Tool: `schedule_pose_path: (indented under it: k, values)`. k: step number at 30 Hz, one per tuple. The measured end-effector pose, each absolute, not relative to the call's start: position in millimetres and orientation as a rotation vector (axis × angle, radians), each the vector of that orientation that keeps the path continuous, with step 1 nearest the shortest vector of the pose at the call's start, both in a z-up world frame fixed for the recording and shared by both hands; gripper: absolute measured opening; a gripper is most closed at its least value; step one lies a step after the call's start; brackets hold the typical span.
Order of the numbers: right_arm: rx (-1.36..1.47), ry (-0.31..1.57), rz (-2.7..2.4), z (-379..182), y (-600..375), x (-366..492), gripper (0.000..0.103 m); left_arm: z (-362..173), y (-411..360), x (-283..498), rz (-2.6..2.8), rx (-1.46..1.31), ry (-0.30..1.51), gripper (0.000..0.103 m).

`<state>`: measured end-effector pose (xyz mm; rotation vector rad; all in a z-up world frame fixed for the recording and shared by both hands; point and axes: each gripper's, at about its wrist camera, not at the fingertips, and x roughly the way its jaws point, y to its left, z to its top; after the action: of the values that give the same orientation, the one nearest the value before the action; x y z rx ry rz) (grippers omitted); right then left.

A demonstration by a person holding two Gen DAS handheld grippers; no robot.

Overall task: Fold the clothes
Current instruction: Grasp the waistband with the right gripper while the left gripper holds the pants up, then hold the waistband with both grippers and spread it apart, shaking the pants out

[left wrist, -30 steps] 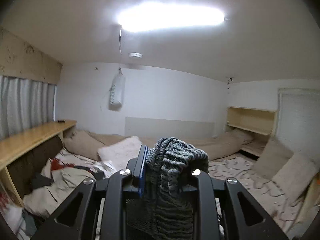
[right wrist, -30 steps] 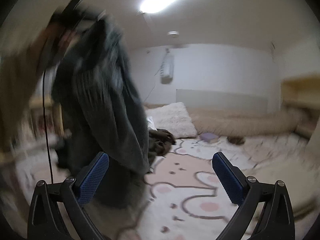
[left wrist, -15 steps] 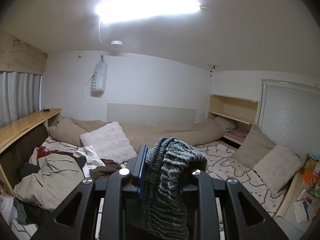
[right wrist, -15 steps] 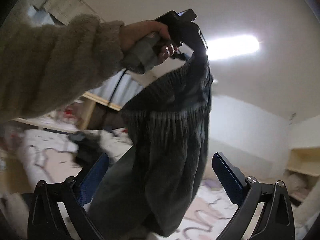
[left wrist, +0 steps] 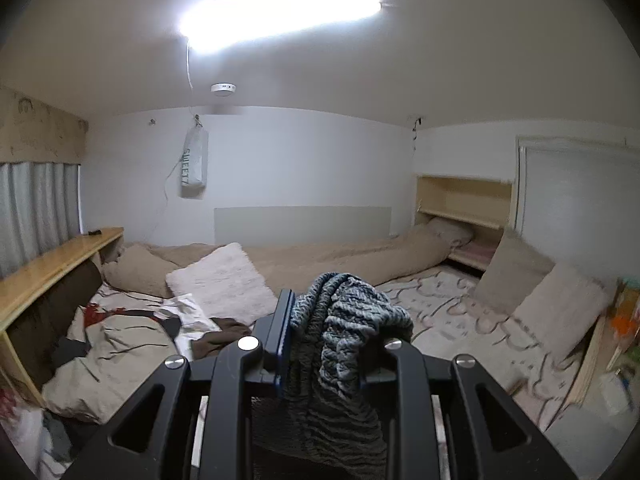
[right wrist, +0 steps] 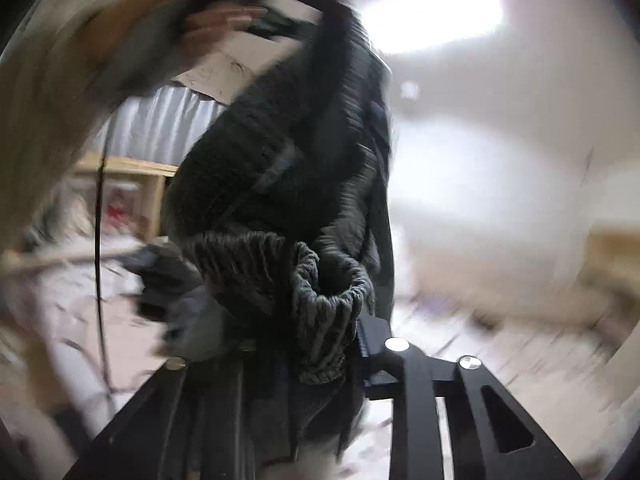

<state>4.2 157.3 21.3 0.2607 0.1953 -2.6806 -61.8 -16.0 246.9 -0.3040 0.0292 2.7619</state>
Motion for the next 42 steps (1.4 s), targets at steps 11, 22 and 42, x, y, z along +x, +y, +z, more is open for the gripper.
schedule_pose_path:
  k: [11, 22, 42]
  values:
    - [0.468, -0.13, -2.842, 98.6, 278.8, -73.5, 0.018, 124.5, -41.5, -50.0, 2.695, -0.581, 0.157, 0.029]
    - [0.668, 0.005, -2.87, 90.3, 272.3, -105.1, 0.018, -21.5, 26.5, 26.7, 2.419, -0.617, 0.365, 0.079]
    - [0.829, -0.208, -2.764, 89.2, 285.6, -112.9, 0.018, -117.4, 133.7, 43.4, 2.499, 0.037, 1.188, 0.082]
